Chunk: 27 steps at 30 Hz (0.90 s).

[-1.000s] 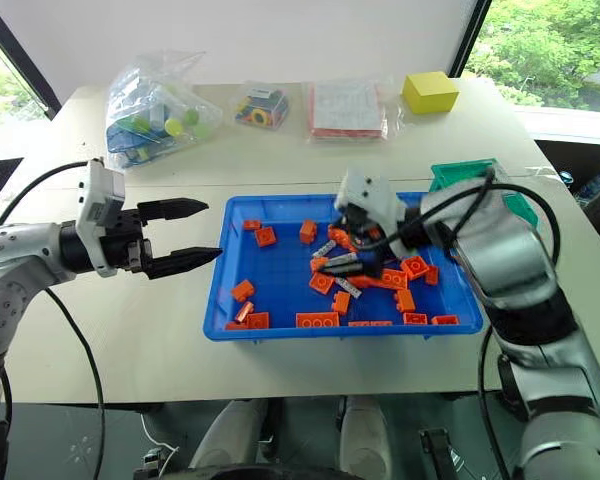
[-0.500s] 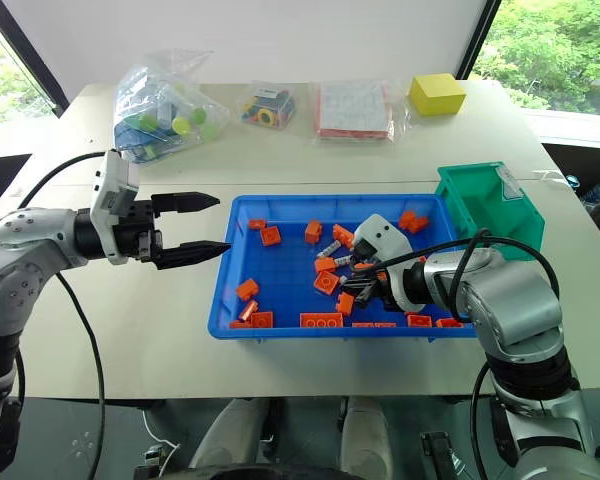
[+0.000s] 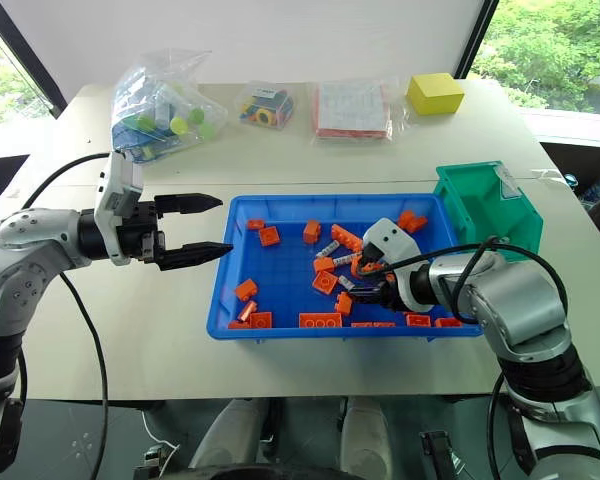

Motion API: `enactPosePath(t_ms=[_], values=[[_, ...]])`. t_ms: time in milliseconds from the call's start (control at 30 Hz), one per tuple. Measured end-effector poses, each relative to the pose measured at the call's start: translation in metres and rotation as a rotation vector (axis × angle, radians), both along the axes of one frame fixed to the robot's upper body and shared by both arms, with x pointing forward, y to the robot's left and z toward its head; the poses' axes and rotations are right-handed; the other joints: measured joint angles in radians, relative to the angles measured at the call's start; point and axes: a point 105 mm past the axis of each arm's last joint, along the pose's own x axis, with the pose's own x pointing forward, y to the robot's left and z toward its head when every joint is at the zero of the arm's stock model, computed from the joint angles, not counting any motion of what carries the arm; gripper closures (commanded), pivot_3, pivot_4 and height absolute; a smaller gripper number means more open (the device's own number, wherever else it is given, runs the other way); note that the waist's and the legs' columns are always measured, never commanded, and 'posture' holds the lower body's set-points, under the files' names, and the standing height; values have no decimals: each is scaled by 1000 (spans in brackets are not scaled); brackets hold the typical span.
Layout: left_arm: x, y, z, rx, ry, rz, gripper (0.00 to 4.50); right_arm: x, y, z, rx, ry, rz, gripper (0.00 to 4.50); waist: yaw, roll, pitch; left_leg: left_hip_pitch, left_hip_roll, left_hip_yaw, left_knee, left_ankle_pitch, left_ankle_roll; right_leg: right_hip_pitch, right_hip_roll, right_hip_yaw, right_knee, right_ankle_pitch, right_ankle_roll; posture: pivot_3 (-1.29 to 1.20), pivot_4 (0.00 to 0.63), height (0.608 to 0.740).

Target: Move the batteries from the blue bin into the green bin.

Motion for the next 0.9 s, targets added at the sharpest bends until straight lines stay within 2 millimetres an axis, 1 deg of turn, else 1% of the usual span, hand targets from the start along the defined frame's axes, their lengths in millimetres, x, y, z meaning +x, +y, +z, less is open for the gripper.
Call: enactPosePath(t_ms=[167,433,500,667,733,767,867,900], values=[[0,0,0,0,-1,1,0,3,0,-1,-5,-5,-8,2134,0,0,0,0,0,0,0,0,0,0,0,0,0,0,0,0,150,692],[0,0,0,0,-2,1,0,9,6,-5,-10,-40,11,2134,0,0,0,0,0,0,0,0,0,0,0,0,0,0,0,0,150,692],[0,0,1,1,-6,-1,0,10,9,-10,-27,-36,21,2134,0,0,0,0,0,0,0,0,0,0,0,0,0,0,0,0,150,692],[0,0,2,0,-7,-1,0,10,13,-13,-37,-54,47,2134,0,-1,0,0,0,0,0,0,0,0,0,0,0,0,0,0,150,692],[1,-1,3,0,-10,-2,0,11,13,-13,-45,-61,54,2658,-1,-1,0,0,0,0,0,0,0,0,0,0,0,0,0,0,150,692],[1,-1,3,0,-12,-2,0,11,12,-13,-48,-64,54,3005,-1,-1,0,0,0,0,0,0,0,0,0,0,0,0,0,0,150,692],[1,-1,3,0,-13,-2,0,12,12,-14,-46,-62,55,4453,0,-1,0,0,0,0,0,0,0,0,0,0,0,0,0,0,150,692],[1,-1,3,0,-13,-2,0,12,12,-14,-45,-62,56,4469,0,-1,0,0,0,0,0,0,0,0,0,0,0,0,0,0,150,692]])
